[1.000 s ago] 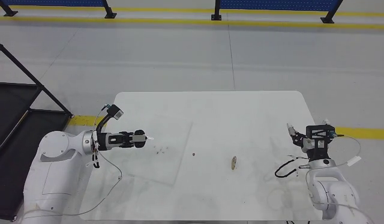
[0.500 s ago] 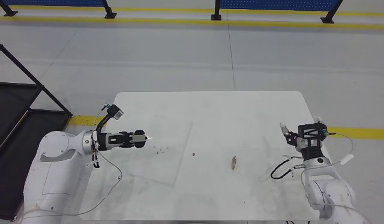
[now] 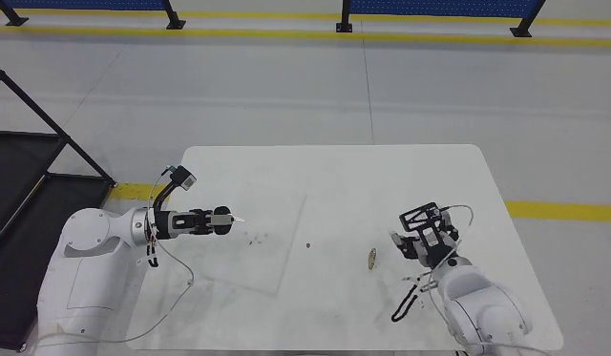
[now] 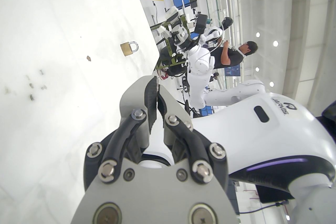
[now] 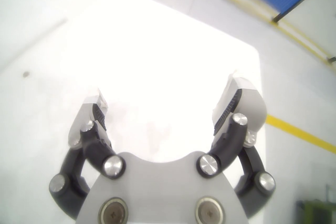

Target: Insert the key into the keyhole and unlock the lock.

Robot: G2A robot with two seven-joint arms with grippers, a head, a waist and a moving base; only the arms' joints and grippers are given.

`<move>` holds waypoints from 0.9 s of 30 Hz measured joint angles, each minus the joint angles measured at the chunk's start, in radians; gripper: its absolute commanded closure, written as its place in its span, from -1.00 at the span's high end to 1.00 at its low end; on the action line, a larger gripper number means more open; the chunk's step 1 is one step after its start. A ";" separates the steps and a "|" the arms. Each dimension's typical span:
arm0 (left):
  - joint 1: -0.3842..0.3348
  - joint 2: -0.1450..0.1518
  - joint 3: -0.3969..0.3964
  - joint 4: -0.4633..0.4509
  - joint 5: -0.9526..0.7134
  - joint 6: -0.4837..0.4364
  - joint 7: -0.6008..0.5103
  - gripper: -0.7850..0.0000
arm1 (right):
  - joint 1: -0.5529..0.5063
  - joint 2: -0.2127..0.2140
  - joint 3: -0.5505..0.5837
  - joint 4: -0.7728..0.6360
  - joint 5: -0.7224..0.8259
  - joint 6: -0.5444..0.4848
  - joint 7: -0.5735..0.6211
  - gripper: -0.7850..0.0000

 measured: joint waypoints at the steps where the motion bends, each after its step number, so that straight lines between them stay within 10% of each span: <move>1: 0.000 0.000 0.000 0.000 0.000 0.000 0.000 -1.00 | 0.008 -0.001 -0.005 -0.005 0.009 0.003 0.046 1.00; 15: 0.000 0.000 0.000 0.000 0.000 0.000 0.000 -1.00 | 0.212 -0.034 -0.118 -0.022 0.206 0.183 0.540 1.00; 27: 0.000 0.000 0.000 0.000 0.000 0.000 0.000 -1.00 | 0.345 -0.049 -0.159 0.059 0.173 0.279 0.642 1.00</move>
